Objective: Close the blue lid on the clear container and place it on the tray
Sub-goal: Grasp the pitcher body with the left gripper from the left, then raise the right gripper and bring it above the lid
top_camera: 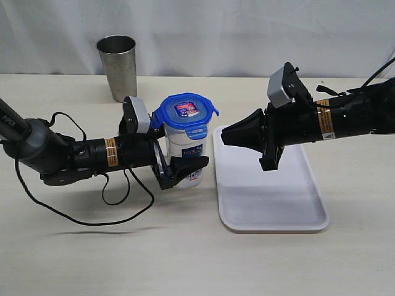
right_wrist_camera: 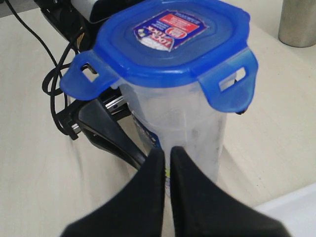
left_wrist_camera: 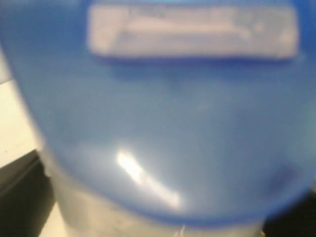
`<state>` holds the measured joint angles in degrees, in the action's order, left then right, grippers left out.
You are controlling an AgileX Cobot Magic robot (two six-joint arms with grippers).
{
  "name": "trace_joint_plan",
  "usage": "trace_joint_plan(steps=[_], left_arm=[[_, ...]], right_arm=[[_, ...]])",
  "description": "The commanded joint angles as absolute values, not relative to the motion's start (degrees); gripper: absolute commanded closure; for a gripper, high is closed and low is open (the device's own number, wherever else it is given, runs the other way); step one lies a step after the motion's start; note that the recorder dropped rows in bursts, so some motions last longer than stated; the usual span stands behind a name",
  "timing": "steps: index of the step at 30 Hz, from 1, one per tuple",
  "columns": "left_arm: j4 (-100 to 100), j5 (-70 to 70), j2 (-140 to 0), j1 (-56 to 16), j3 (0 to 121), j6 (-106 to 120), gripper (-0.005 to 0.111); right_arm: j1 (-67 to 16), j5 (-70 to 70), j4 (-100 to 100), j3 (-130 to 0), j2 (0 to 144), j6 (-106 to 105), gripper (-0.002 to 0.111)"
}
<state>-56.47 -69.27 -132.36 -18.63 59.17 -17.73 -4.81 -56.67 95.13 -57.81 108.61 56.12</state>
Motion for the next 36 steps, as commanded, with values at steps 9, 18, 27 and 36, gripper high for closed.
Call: trace_joint_plan(steps=[9, 18, 27, 36], left_arm=[[-56.3, -68.6, -132.3, -18.7, 59.6, -17.8, 0.03], [-59.1, -68.1, -132.3, -18.4, 59.6, -18.9, 0.107], [-73.9, -70.0, -132.3, -13.6, 59.6, -19.7, 0.107], [-80.0, -70.0, -132.2, -12.3, 59.6, -21.4, 0.107]], right_arm=[[-4.8, -56.7, 95.2, -58.0, 108.5, 56.3, 0.104], [-4.8, -55.9, 94.8, -58.0, 108.5, 56.3, 0.104], [-4.8, -55.0, 88.7, -58.4, 106.7, 65.6, 0.096], [-8.1, -43.3, 99.1, -59.6, 96.4, 90.1, 0.078]])
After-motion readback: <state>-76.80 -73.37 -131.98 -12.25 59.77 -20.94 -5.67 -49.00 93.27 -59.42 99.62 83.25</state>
